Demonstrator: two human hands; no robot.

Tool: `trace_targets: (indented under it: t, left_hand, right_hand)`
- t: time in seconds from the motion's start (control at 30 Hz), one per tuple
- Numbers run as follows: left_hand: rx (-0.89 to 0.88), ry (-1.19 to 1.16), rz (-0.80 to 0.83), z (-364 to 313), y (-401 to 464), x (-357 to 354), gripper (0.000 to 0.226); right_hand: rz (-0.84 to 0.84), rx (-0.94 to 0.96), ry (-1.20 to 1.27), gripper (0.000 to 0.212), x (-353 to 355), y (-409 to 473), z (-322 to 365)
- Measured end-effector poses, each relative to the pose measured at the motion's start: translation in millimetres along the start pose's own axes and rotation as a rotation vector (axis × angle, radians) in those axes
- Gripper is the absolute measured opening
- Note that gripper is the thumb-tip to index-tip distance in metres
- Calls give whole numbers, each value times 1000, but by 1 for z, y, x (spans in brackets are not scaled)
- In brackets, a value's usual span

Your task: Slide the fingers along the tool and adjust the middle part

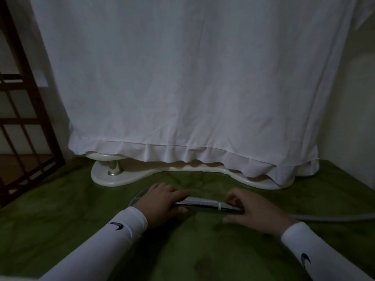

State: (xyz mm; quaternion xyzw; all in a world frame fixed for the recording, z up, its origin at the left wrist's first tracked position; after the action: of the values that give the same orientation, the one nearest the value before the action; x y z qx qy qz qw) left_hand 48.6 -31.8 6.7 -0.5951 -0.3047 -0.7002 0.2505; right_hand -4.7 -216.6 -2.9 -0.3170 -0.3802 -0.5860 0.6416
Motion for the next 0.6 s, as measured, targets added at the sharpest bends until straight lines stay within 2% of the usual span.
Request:
trace_targets:
  t: [0.17,0.33,0.5,0.6]
  left_hand:
    - [4,-6,-6,1,0,0,47]
    - [3,4,0,0,0,0,48]
    - [0,6,5,-1,0,-2,47]
    - [6,-2,7,-1,-1,-2,47]
  right_hand:
    - [-33,41,-38,18,2,0,3]
    - [69,-24,-82,29,-6,1,1]
    - [29,-13,-21,31,-3,-1,0]
    - [2,-4,17,41,-1,-2,0]
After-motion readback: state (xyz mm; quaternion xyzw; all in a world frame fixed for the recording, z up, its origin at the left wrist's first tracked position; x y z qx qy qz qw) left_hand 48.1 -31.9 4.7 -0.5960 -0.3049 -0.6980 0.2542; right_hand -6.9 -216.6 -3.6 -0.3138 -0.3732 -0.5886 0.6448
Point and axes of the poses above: each hand's wrist, its own y-axis towards the middle knuckle, its own x-axis out of the back of the hand, z = x × y, the point moved 9 cm from there along y, towards the middle knuckle, and after that the axes turned 6 degrees about y, right-handed, at the moved point
